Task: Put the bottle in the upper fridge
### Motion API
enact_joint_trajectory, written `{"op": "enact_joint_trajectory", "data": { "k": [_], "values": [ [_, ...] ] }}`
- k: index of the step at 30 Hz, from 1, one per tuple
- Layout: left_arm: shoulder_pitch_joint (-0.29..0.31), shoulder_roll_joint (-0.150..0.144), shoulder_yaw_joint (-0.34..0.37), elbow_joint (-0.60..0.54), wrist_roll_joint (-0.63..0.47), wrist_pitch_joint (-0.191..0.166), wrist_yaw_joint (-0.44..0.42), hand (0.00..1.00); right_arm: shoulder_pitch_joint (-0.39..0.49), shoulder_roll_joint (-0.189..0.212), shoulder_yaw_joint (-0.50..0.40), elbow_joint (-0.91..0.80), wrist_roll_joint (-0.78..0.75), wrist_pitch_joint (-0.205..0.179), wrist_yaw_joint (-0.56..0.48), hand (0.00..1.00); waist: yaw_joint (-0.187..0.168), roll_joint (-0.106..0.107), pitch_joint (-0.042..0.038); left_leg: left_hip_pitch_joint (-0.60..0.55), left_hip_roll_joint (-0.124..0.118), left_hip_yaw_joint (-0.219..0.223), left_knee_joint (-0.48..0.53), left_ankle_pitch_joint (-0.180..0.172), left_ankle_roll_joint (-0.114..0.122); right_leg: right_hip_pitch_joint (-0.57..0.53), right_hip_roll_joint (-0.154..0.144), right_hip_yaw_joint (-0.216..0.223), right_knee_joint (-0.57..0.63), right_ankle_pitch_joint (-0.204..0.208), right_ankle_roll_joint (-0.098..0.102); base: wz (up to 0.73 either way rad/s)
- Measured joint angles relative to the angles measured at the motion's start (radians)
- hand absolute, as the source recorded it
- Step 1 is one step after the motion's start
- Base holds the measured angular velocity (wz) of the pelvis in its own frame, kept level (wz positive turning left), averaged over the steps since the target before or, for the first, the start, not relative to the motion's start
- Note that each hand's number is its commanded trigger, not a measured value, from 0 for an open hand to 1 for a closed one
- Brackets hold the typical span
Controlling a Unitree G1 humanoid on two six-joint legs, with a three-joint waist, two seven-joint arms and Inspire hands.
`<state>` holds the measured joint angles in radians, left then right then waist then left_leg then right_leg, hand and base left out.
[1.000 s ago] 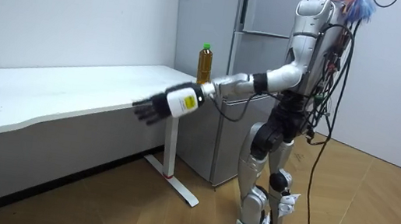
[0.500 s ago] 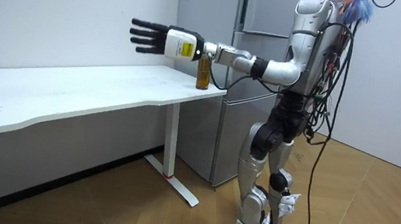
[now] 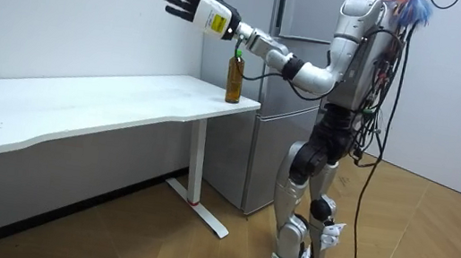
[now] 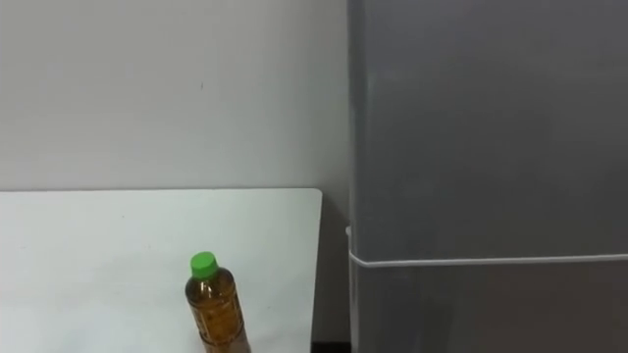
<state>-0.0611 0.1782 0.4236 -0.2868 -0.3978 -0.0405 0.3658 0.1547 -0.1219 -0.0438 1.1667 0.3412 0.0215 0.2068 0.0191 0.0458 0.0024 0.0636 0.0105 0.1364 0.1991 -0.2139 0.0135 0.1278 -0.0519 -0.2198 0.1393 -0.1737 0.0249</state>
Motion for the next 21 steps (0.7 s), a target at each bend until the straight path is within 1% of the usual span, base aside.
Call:
{"op": "enact_joint_trajectory", "data": {
  "k": [2, 3, 6, 7, 8, 10, 11, 12, 14, 16, 18, 19, 21],
  "values": [
    [-0.009, 0.0, -0.001, -0.03, 0.0, 0.021, -0.012, 0.0, -0.001, 0.0, 0.0, -0.002, 0.001, 0.002, 0.002, 0.0, -0.007, 0.001, 0.0001, -0.001, 0.0, 0.0, 0.002, 0.0, 0.0, -0.002, 0.0, 0.0, 0.0, 0.0, 0.0, 0.0],
    [-0.017, 0.0, -0.001, -0.057, 0.0, 0.038, -0.023, 0.0, -0.001, 0.0, 0.0, -0.004, 0.001, 0.003, 0.003, 0.0, -0.011, 0.0, -0.0002, -0.001, 0.0, 0.0, 0.001, 0.0, 0.0, -0.003, 0.0, -0.001, 0.0, 0.0, 0.0, 0.0],
    [-0.059, 0.0, -0.017, -0.102, 0.0, 0.067, -0.058, 0.0, -0.002, 0.0, 0.0, -0.01, 0.004, 0.023, 0.002, 0.0, -0.013, 0.005, 0.0011, -0.002, 0.0, 0.0, -0.001, 0.0, 0.0, -0.006, 0.0, 0.0, 0.0, 0.0, 0.0, 0.0],
    [-0.078, 0.0, -0.028, -0.113, 0.006, 0.083, -0.076, 0.0, -0.006, -0.001, 0.0, -0.009, 0.002, 0.025, 0.001, 0.0, -0.015, 0.008, 0.0018, -0.003, 0.0, 0.0, -0.002, 0.0, 0.0, -0.007, 0.0, 0.001, 0.0, 0.0, 0.0, 0.0],
    [-0.083, 0.0, -0.034, -0.12, 0.013, 0.091, -0.086, 0.0, -0.008, -0.001, 0.0, -0.01, 0.002, 0.027, 0.001, 0.0, -0.016, 0.009, 0.0011, -0.005, 0.0, 0.0, -0.003, 0.0, 0.0, -0.008, 0.0, 0.001, 0.0, 0.0, 0.0, 0.0],
    [-0.093, 0.0, -0.067, -0.137, 0.017, 0.117, -0.133, 0.0, -0.01, -0.001, 0.001, -0.014, 0.002, 0.042, -0.007, 0.0, -0.019, 0.015, -0.0002, -0.005, 0.0, 0.002, -0.004, 0.0, 0.0, -0.008, 0.001, 0.009, 0.0, 0.0, 0.0, -0.05],
    [-0.093, 0.0, -0.077, -0.14, 0.017, 0.125, -0.142, 0.0, -0.01, -0.001, 0.002, -0.015, 0.002, 0.045, -0.008, 0.0, -0.02, 0.016, -0.0008, -0.004, 0.0, 0.004, -0.004, 0.0, 0.0, -0.008, 0.001, 0.015, 0.0, 0.0, 0.0, -0.11],
    [-0.094, 0.0, -0.096, -0.147, 0.013, 0.143, -0.162, 0.0, -0.012, -0.003, 0.003, -0.015, 0.002, 0.047, -0.008, 0.0, -0.019, 0.019, -0.0028, -0.004, 0.0, 0.007, -0.004, 0.0, 0.0, -0.01, 0.001, 0.022, 0.0, 0.0, 0.0, -0.14],
    [-0.096, 0.0, -0.118, -0.15, -0.019, 0.162, -0.197, 0.0, -0.021, -0.005, 0.002, -0.014, -0.002, 0.061, -0.007, 0.0, -0.027, 0.022, -0.0046, -0.003, 0.0, 0.012, -0.004, 0.0, 0.0, -0.011, 0.001, 0.026, 0.0, 0.0, 0.0, -0.1],
    [-0.103, 0.0, -0.157, -0.162, -0.056, 0.186, -0.223, 0.0, -0.038, -0.005, 0.012, -0.012, -0.02, 0.075, -0.007, 0.0, -0.048, 0.02, -0.0038, -0.004, 0.0, 0.014, -0.003, 0.0, 0.0, -0.012, 0.0, 0.026, -0.001, 0.0, 0.0, 0.0],
    [-0.123, -0.001, -0.19, -0.162, -0.071, 0.205, -0.253, 0.0, -0.047, -0.003, 0.022, -0.014, -0.037, 0.088, -0.008, 0.0, -0.056, 0.017, -0.0022, -0.004, -0.001, 0.015, -0.002, 0.0, 0.0, -0.012, 0.0, 0.024, 0.0, 0.0, 0.0, -0.02],
    [-0.127, -0.002, -0.201, -0.162, -0.071, 0.212, -0.282, 0.0, -0.047, -0.001, 0.022, -0.017, -0.039, 0.091, -0.008, 0.0, -0.066, 0.015, -0.0011, -0.004, -0.001, 0.015, -0.002, 0.0, 0.0, -0.012, -0.001, 0.024, 0.0, 0.0, 0.0, 0.0],
    [-0.129, -0.002, -0.211, -0.162, -0.082, 0.224, -0.322, 0.0, -0.05, 0.0, 0.022, -0.03, -0.037, 0.099, -0.008, 0.0, -0.075, 0.016, -0.0018, -0.004, -0.001, 0.016, 0.0, 0.0, 0.0, -0.013, -0.001, 0.025, 0.0, 0.0, 0.0, 0.0]
  ]
}}
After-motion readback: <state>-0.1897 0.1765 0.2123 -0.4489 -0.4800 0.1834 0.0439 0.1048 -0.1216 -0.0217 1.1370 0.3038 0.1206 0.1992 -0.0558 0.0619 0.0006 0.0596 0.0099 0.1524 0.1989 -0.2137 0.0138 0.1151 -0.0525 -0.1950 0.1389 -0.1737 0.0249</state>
